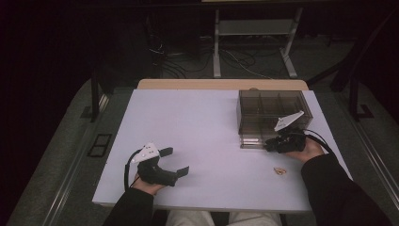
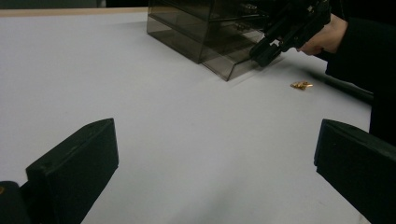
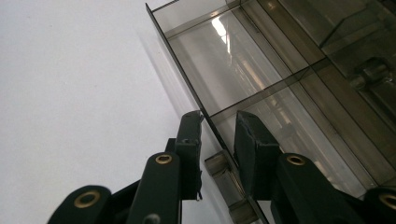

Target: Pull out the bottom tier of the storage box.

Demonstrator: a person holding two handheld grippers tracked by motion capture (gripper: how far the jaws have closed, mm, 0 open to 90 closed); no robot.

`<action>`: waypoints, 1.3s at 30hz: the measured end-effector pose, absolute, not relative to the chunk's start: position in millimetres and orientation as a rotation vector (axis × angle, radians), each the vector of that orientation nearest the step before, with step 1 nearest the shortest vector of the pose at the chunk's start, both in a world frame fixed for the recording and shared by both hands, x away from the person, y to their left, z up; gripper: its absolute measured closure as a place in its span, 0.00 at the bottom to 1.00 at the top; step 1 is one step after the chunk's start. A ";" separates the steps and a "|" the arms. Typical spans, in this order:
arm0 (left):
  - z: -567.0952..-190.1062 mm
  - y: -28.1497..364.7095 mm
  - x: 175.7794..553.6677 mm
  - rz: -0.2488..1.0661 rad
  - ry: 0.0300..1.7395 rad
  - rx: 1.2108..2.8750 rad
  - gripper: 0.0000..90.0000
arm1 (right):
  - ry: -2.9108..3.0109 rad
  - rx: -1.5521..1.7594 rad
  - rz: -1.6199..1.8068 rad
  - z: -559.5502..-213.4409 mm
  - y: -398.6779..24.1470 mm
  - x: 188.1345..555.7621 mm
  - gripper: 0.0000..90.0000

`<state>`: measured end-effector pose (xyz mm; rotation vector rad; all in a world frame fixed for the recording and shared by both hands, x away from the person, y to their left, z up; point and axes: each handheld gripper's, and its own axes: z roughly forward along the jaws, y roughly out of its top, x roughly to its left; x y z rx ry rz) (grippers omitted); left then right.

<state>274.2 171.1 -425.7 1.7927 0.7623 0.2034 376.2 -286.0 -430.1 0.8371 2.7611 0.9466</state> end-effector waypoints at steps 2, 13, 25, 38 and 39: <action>-425.8 171.2 274.4 0.204 0.761 1.793 0.00 | 2.759 0.839 0.951 -430.4 -286.2 375.8 0.78; -425.8 171.1 274.3 0.204 0.763 1.793 0.00 | 2.764 0.863 0.970 -431.4 -287.7 374.9 0.77; -425.8 171.0 274.2 0.206 0.764 1.793 0.00 | 2.775 0.899 0.988 -431.4 -288.6 374.5 0.76; -425.8 170.9 274.1 0.207 0.764 1.794 0.00 | 2.784 0.934 1.001 -431.5 -289.0 371.2 0.76; -425.8 170.9 274.1 0.206 0.763 1.794 0.00 | 2.785 0.935 1.002 -431.5 -288.9 371.0 0.76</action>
